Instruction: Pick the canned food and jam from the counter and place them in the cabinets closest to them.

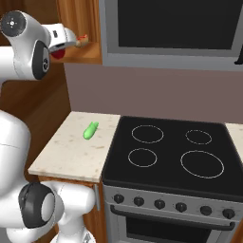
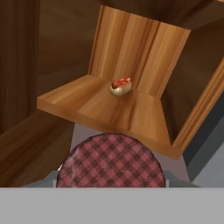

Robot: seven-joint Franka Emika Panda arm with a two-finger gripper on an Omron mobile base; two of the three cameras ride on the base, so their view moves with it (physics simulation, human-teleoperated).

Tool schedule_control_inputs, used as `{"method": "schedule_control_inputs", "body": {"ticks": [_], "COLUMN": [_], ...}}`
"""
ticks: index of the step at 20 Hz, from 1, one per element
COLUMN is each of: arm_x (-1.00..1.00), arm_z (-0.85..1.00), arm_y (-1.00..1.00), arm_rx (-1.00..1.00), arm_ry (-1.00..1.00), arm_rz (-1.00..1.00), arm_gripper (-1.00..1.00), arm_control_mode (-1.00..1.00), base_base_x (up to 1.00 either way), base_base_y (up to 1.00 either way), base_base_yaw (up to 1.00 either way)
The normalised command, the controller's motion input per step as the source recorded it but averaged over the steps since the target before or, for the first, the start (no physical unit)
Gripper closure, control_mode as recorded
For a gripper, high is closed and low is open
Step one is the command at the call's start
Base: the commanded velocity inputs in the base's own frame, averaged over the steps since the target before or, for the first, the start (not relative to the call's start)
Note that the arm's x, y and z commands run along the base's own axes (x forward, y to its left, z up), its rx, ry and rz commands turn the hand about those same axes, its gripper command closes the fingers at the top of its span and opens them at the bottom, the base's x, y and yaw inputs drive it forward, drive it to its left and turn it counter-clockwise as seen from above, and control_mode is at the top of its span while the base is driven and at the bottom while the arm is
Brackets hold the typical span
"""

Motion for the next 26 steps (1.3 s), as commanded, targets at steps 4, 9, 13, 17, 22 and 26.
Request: {"method": "schedule_control_inputs", "body": {"ticks": [4, 9, 13, 17, 22, 26], "arm_x": [0.37, 0.39, 0.47, 0.32, 0.29, 0.33], "arm_z": [0.0, 0.0, 0.0, -0.01, -0.06, -0.16], "arm_y": [0.0, 0.0, 0.01, 0.0, 0.03, 0.06], "arm_rx": [0.0, 0.0, 0.0, 0.0, -0.02, -0.06], "arm_ry": [0.08, 0.1, 0.08, 0.02, 0.0, 0.0], "arm_rz": [0.0, 0.0, 0.0, 0.0, 0.0, 0.0], "arm_gripper": [1.0, 1.0, 1.0, 1.0, 1.0, 1.0], "arm_control_mode": [-1.0, -1.0, -1.0, -1.0, -1.0, -1.0], "base_base_x": [0.0, 0.0, 0.0, 0.0, 0.0, 0.0], "base_base_y": [0.0, 0.0, 0.0, 0.0, 0.0, 0.0], "base_base_yaw": [0.0, 0.0, 0.0, 0.0, 0.0, 0.0]}}
